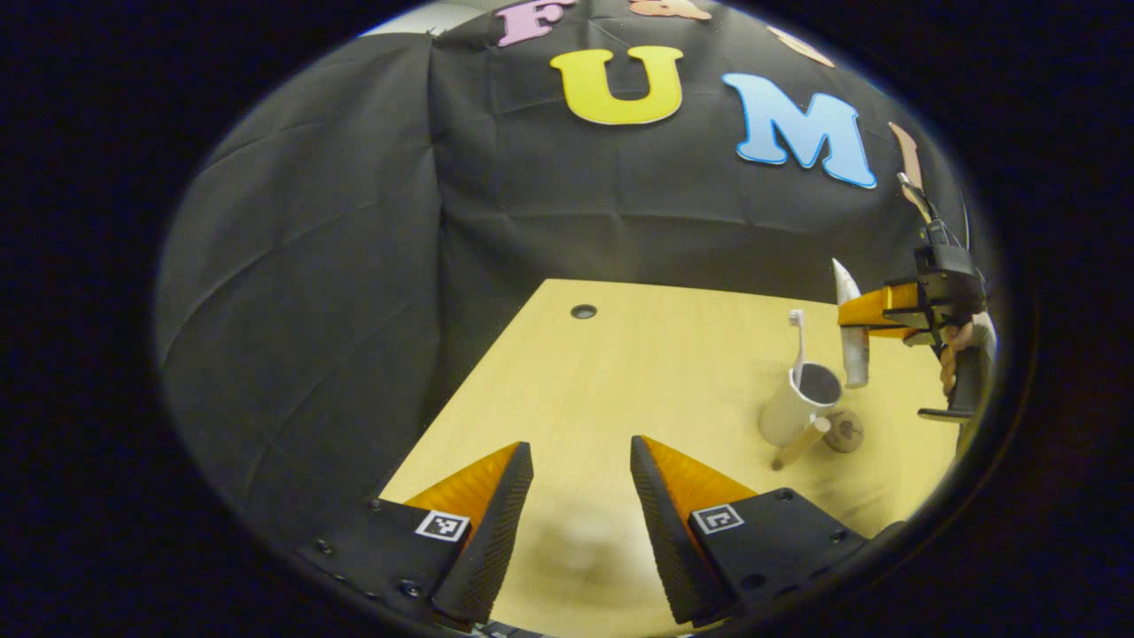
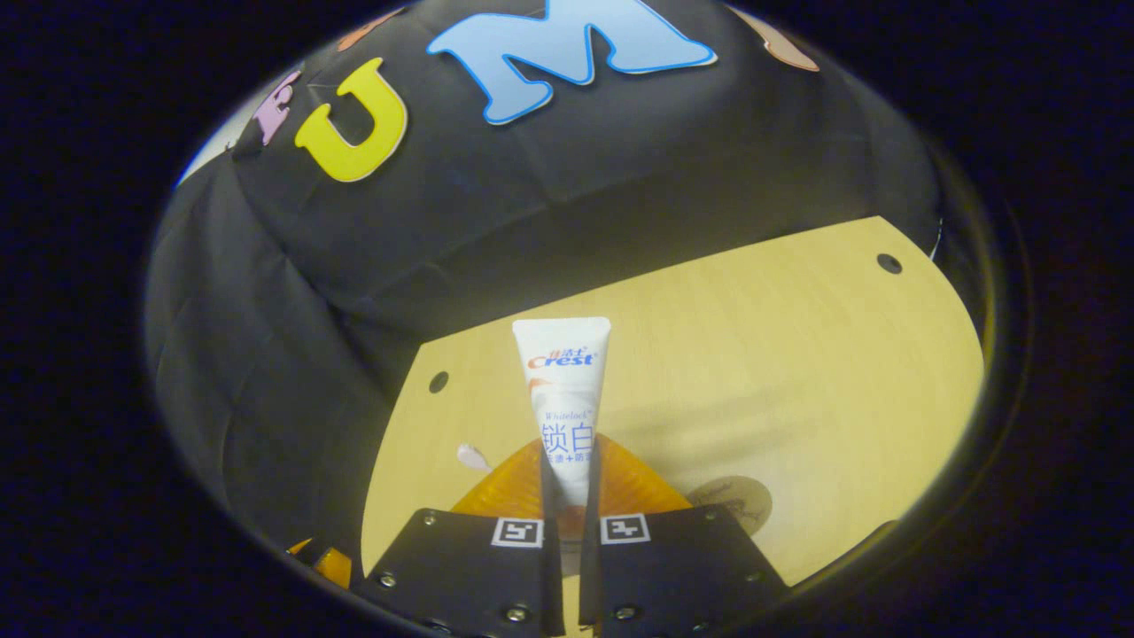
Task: Put the toothbrush and toothpaste on the desktop into the cup, then pick up the cup and place it on the coaster on the desktop.
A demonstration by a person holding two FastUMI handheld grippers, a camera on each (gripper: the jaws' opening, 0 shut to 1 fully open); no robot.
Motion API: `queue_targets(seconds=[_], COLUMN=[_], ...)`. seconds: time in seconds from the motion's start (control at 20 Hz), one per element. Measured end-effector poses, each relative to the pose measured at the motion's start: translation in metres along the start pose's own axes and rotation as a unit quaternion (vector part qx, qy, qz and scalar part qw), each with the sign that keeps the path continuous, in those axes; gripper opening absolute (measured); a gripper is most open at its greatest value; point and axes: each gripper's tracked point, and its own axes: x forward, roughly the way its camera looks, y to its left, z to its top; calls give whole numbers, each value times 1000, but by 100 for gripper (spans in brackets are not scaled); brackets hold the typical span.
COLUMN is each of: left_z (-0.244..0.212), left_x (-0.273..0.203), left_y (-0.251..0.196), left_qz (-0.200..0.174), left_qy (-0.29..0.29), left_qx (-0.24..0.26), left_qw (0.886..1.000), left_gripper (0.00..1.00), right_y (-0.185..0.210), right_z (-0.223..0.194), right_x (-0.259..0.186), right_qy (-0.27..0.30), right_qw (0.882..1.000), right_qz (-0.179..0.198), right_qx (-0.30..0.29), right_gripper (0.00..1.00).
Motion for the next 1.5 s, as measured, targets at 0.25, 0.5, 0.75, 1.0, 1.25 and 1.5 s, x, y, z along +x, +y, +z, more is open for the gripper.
queue_targets(seconds=[0.25, 0.5, 0.75, 1.0, 1.25, 1.5], left_z=[-18, -16, -12, -13, 1, 21], left_x=[-13, -18, -18, -17, -17, -21], left_y=[48, 63, 57, 51, 8, -38], left_qz=[43, 59, 56, 46, 16, -21], left_qy=[11, 18, 22, 22, 8, -4], left_qx=[-14, -22, -14, -17, -8, 0], left_qw=[999, 998, 998, 999, 1000, 1000], left_gripper=[77, 77, 77, 76, 76, 76], right_y=[9, 7, 7, 5, 4, 7], right_z=[-12, -17, -17, -27, -32, -22], right_x=[27, 31, 35, 26, 3, -29], right_qy=[-18, -48, -80, -77, -76, -88], right_qw=[999, 993, 989, 989, 991, 989], right_qz=[-8, -18, -20, -12, -7, 10], right_qx=[-49, -107, -123, -122, -114, -116], right_gripper=[9, 9, 9, 21, 33, 61])
